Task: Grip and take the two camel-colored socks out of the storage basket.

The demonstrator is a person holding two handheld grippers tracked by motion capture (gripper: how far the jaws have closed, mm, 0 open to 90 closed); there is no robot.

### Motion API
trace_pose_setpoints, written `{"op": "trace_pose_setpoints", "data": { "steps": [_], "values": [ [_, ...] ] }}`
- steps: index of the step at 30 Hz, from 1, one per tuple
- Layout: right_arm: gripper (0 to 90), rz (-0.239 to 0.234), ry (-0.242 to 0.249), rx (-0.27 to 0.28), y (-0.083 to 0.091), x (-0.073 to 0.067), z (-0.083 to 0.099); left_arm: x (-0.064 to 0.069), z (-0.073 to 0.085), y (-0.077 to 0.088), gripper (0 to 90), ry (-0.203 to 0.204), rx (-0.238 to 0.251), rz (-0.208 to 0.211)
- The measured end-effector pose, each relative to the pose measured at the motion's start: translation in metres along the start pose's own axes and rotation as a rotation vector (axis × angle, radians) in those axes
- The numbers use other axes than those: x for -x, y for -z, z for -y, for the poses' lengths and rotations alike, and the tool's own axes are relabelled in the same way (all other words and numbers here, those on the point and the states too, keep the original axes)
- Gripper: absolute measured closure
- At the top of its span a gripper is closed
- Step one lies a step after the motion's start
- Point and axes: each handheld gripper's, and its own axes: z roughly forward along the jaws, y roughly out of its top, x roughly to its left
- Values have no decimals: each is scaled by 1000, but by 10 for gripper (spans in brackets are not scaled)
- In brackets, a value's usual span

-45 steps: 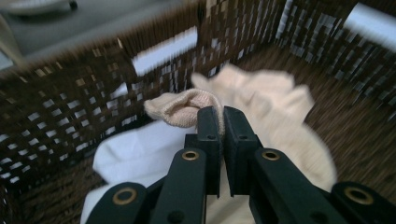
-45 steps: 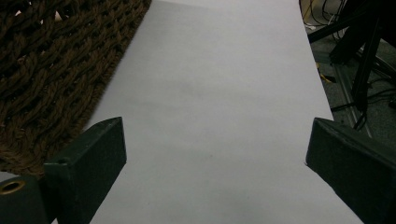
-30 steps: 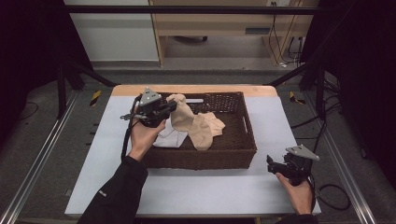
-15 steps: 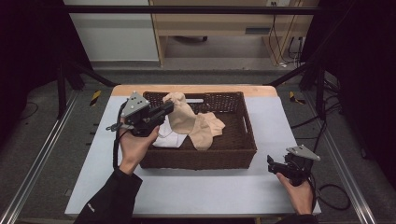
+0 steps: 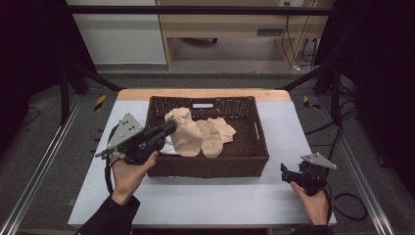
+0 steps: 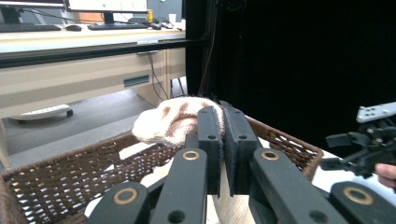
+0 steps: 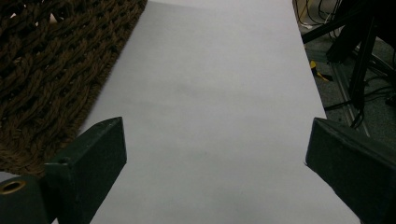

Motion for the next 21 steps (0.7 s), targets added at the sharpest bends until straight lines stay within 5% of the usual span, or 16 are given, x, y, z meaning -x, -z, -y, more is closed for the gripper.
{"op": "trace_pose_setpoints", "data": {
  "steps": [11, 21],
  "values": [
    [54, -1, 2, -3, 1, -1, 1, 6, 21, 29, 856, 6, 4, 34],
    [56, -3, 9, -3, 3, -4, 3, 19, 44, 32, 856, 1, -43, 71]
  ]
}}
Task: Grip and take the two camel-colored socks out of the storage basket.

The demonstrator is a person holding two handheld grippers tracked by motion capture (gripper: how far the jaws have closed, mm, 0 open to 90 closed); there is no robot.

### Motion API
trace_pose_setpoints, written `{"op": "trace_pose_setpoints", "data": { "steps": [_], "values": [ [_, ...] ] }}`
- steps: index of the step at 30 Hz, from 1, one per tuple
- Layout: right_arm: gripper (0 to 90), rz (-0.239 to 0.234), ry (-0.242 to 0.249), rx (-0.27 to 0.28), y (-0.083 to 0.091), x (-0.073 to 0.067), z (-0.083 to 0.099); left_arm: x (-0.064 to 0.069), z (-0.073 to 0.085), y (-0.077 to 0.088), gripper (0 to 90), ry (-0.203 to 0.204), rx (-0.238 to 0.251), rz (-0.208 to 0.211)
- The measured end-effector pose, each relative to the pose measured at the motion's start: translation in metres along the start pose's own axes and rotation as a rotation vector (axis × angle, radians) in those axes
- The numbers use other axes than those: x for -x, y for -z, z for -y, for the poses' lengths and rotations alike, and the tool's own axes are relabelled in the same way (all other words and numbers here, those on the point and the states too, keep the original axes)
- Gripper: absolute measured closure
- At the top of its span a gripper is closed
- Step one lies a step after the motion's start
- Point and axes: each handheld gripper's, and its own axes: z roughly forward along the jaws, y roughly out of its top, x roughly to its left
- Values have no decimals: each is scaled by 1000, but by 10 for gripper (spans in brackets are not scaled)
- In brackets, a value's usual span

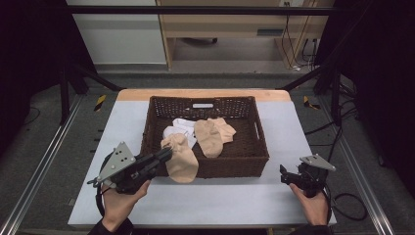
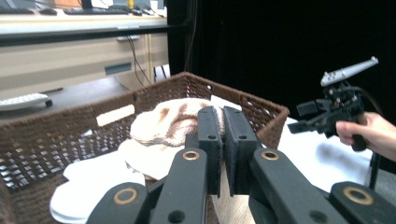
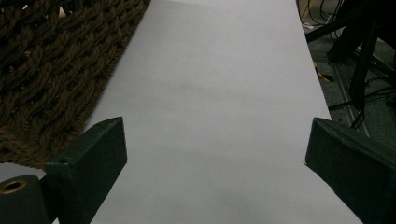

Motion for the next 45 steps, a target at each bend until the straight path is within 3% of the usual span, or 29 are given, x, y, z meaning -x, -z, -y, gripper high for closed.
{"op": "trace_pose_setpoints", "data": {
  "steps": [10, 20, 27, 34, 40, 45],
  "values": [
    [56, -2, 2, -4, 1, 0, 2, 11, 32, -3, 856, 17, -88, 52],
    [58, -3, 1, -13, 0, -1, 4, 20, 67, -16, 856, 24, -214, 73],
    [58, -8, 2, -22, 0, -2, 5, 19, 92, -29, 855, 39, -316, 74],
    [58, -4, 14, -27, -2, -3, 6, 16, 114, -31, 854, 65, -405, 66],
    [58, -2, 13, -36, -3, -3, 6, 12, 123, -31, 826, 65, -424, 43],
    [58, -3, 13, -36, -4, -3, 6, 8, 120, -27, 663, 52, -388, 3]
  ]
}}
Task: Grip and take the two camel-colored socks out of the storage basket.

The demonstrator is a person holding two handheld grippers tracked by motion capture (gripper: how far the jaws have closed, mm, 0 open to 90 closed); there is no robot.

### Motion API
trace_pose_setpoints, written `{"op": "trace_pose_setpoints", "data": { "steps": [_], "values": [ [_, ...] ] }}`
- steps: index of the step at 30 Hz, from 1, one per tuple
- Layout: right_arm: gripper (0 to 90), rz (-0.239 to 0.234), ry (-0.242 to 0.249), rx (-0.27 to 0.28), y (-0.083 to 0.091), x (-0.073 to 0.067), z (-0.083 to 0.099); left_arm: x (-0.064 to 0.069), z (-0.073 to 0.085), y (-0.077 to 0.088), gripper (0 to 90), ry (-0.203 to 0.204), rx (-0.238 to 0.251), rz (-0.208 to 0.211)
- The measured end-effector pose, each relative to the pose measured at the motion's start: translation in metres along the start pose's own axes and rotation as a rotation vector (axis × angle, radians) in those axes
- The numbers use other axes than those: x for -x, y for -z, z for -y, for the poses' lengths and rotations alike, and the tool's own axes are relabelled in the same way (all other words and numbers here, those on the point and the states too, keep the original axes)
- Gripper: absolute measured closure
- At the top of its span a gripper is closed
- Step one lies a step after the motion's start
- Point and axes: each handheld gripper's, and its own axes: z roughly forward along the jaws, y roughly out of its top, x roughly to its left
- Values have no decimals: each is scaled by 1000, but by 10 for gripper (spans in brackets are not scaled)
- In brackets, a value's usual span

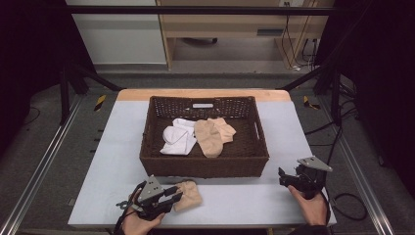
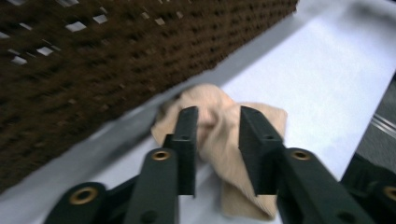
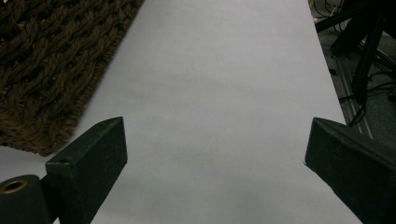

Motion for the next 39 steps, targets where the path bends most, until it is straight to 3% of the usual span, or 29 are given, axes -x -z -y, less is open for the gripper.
{"op": "trace_pose_setpoints", "data": {
  "steps": [3, 13, 24, 32, 37, 39],
  "values": [
    [58, 0, -2, 0, 0, 1, 0, -3, -4, 6, 588, 19, 47, -19],
    [55, -1, -16, 11, 1, 2, -1, -12, -26, 31, 535, 39, 164, -62],
    [50, -1, -23, 26, 0, 3, -3, -22, -70, 48, 487, 11, 244, -93],
    [50, -5, -25, 25, 0, 5, -4, -30, -99, 43, 463, 35, 272, -89],
    [48, -4, -23, 32, 0, 4, -5, -36, -123, 28, 442, 26, 270, -112],
    [47, -4, -20, 34, 0, 5, -6, -39, -134, 20, 437, 28, 268, -102]
  ]
}}
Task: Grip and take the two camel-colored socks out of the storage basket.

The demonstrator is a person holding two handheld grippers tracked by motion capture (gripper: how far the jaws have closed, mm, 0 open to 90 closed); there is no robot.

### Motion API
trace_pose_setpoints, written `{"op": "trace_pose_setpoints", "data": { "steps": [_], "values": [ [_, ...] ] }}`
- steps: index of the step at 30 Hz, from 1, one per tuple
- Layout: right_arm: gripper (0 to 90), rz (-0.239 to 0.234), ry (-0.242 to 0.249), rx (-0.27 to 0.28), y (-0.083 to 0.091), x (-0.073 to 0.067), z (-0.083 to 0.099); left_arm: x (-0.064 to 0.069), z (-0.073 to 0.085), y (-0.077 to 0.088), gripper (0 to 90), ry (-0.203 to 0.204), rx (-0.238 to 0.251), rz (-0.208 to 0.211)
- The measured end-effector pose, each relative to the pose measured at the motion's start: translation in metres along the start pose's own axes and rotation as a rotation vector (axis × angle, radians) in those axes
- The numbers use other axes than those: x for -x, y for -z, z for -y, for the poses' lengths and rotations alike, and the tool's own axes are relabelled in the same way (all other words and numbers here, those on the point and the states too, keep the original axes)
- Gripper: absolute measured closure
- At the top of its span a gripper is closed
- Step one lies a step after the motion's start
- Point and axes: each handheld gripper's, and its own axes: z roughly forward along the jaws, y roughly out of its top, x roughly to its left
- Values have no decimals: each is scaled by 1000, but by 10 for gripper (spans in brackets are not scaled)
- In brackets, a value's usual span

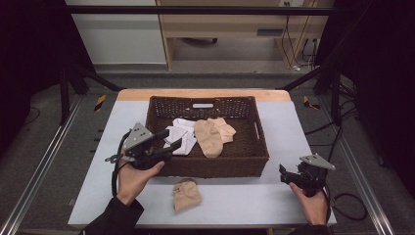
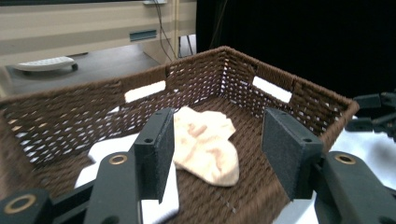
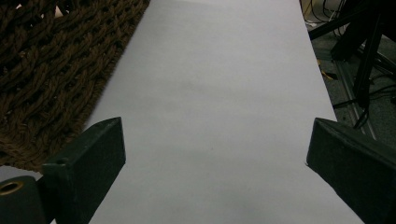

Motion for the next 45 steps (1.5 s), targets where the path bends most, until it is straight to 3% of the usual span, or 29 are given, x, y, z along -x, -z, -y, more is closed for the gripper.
{"op": "trace_pose_setpoints", "data": {
  "steps": [9, 11, 13, 16, 19, 25, 28, 35, 37, 45],
  "values": [
    [46, -4, -7, 4, 0, 0, -1, -4, -27, -48, 407, -12, -11, -47],
    [46, -4, -7, 4, 0, 0, -1, -4, -28, -52, 404, -14, -12, -51],
    [46, -5, -7, 3, 0, 0, -1, -6, -32, -68, 398, -9, -14, -48],
    [46, -4, -6, 3, -1, 0, -1, -8, -35, -80, 390, -32, -22, -65],
    [46, -4, -2, -2, -1, 0, -1, -10, -39, -90, 391, -11, -7, -58],
    [46, -3, -1, -2, -1, 0, -1, -14, -45, -115, 393, -26, -23, -96],
    [46, -4, 0, -2, -1, 0, -1, -15, -44, -125, 398, -46, -22, -111],
    [46, -7, -2, -1, -2, 0, -1, -18, -36, -145, 420, -51, -41, -112],
    [46, -8, -5, -2, -1, 0, -1, -20, -31, -157, 431, -51, -50, -106],
    [46, -10, -3, -1, -2, 0, -1, -22, -7, -188, 442, -65, -165, -105]
  ]
}}
